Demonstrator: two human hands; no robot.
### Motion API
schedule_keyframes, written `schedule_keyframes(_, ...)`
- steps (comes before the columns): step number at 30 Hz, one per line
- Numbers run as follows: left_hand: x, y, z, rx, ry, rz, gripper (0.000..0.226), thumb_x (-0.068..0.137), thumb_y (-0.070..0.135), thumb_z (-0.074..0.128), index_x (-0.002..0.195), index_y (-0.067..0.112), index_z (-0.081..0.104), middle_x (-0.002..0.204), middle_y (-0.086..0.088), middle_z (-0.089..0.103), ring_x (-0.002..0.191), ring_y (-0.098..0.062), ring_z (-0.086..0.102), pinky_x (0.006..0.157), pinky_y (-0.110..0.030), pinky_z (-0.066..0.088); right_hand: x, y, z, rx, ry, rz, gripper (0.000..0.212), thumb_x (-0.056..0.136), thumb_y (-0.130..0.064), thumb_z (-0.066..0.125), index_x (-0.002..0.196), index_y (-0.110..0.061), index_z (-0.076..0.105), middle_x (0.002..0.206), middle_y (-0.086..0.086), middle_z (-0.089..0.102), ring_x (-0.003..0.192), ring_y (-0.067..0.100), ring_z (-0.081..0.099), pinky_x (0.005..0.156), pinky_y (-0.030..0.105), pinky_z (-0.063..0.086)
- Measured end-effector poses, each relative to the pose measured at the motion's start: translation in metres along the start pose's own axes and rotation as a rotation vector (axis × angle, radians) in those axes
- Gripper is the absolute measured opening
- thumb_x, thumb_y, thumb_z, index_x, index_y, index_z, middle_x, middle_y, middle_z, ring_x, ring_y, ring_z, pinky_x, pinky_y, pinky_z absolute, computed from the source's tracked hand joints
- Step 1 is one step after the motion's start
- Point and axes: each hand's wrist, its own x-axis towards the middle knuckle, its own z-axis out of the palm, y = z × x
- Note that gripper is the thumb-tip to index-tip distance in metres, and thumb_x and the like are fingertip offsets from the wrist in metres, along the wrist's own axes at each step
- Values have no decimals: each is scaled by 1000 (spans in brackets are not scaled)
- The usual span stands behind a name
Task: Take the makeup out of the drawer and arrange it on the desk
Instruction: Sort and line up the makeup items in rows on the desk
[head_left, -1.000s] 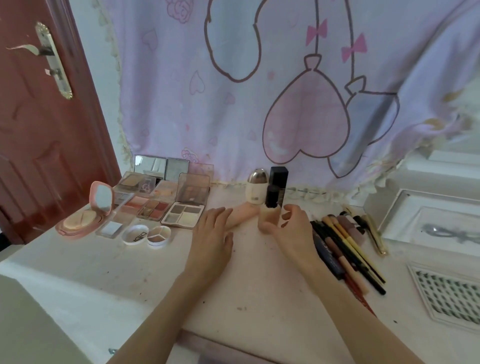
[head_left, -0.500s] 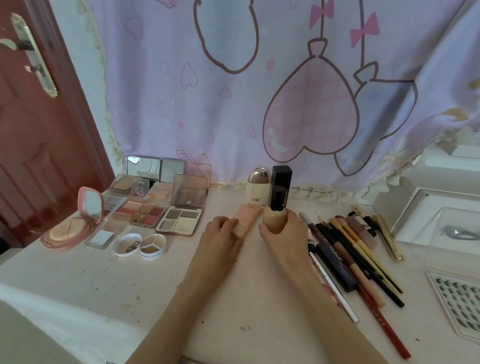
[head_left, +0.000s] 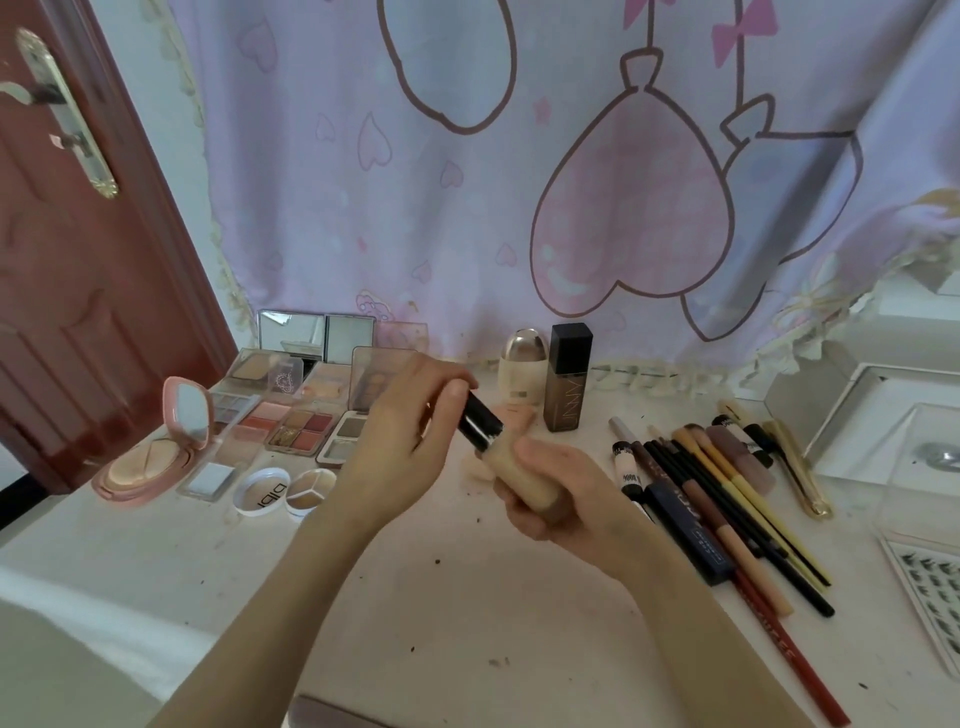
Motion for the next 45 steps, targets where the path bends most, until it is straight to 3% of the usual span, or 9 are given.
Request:
schedule_keyframes(6, 3, 20, -6, 252, -87, 122, 36, 90, 30, 23, 67, 10, 43, 51, -8, 43, 45, -24, 37, 46, -33, 29, -5, -2, 1, 33, -220, 80, 54, 73, -55, 60, 98, -7, 57, 59, -2, 52, 36, 6, 37, 37, 14, 31)
schedule_keyframes(13, 8, -1, 1, 496, -370, -486, 46, 98, 39, 21, 58, 21, 34, 63, -5, 46, 71, -31, 50, 65, -35, 36, 7, 21, 9, -947, 317, -218, 53, 57, -62, 72, 95, -31, 54, 78, -16, 59, 70, -3, 54, 58, 10, 41)
schedule_keyframes(17, 12, 4, -14, 229, -334, -503, 61, 83, 63, 20, 64, 21, 59, 69, 0, 61, 64, -16, 56, 61, -16, 42, 11, 23, 13, -693, 361, -167, 50, 56, -65, 69, 89, -30, 59, 66, -14, 61, 54, -1, 53, 49, 12, 40)
schedule_keyframes(23, 11, 13, -43, -278, -645, -289, 34, 89, 8, 56, 116, 28, 53, 128, 24, 49, 121, 0, 46, 90, -17, 45, 4, 6, -1, -76, 144, 41, 48, 69, -53, 65, 82, -8, 56, 57, 1, 53, 37, 9, 39, 35, 17, 22)
schedule_keyframes(28, 12, 17, -43, -236, -566, -304, 16, 89, 17, 56, 101, 26, 61, 93, 4, 63, 79, -28, 52, 68, -34, 40, -3, 3, -2, 0, -113, 84, 52, 76, -56, 56, 92, -7, 58, 59, 0, 54, 37, 6, 36, 40, 19, 16)
schedule_keyframes(32, 16, 21, -30, 7, -445, -296, 38, 87, 49, 39, 84, 19, 61, 58, 10, 52, 53, -2, 44, 55, -19, 35, 0, 7, 3, -96, -52, 8, 56, 67, -52, 71, 99, -7, 59, 67, 1, 59, 49, 10, 47, 44, 17, 34)
schedule_keyframes(39, 8, 18, -50, -239, -567, -285, 34, 86, 29, 55, 120, 30, 51, 123, 7, 54, 122, -5, 46, 93, -28, 47, 2, 10, 1, -119, -18, -41, 49, 68, -50, 71, 96, -10, 60, 66, 0, 59, 49, 12, 49, 45, 19, 33)
schedule_keyframes(42, 6, 17, -53, -250, -548, -299, 23, 88, 12, 59, 108, 23, 57, 107, -4, 61, 101, -19, 58, 79, -46, 46, 2, 9, 0, -83, -104, -44, 49, 69, -52, 68, 92, -10, 59, 67, 1, 58, 47, 12, 45, 43, 19, 30)
schedule_keyframes(45, 6, 18, -46, -169, -444, -307, 9, 90, 20, 51, 94, 20, 59, 83, -7, 58, 67, -9, 54, 64, -34, 44, 2, 11, 2, -106, -125, -25, 48, 70, -53, 68, 93, -12, 60, 69, 1, 59, 50, 12, 48, 45, 19, 34)
